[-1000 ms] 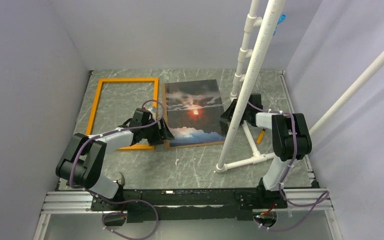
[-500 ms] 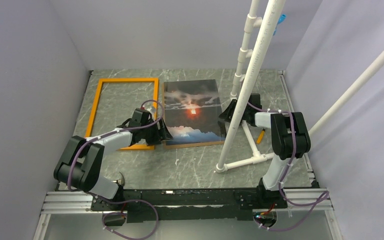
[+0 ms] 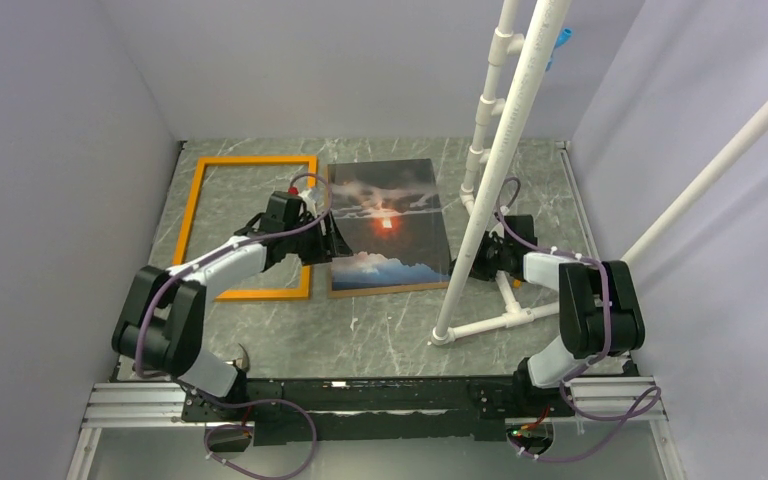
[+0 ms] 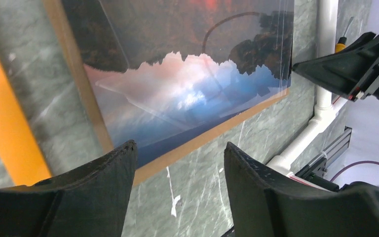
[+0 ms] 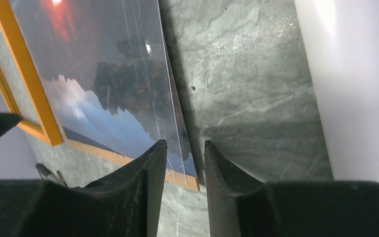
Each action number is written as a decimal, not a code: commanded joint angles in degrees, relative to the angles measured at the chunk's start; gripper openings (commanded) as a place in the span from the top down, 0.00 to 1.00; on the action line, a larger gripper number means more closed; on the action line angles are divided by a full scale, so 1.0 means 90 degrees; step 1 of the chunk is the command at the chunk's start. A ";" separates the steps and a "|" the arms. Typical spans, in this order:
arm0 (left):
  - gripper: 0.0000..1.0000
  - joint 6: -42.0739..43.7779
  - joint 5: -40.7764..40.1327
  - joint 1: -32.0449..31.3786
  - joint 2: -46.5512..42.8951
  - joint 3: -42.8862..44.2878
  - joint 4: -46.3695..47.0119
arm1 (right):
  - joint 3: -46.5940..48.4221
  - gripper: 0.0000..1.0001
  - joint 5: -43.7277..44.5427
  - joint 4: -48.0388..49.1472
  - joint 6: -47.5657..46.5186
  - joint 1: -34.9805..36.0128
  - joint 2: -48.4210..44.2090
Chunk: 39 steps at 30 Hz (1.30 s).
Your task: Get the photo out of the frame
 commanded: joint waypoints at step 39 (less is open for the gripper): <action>0.54 -0.0486 0.0044 0.0172 0.1564 -0.0670 0.1550 | -0.1079 0.86 -0.1971 0.1805 0.0460 -0.0360 -0.0269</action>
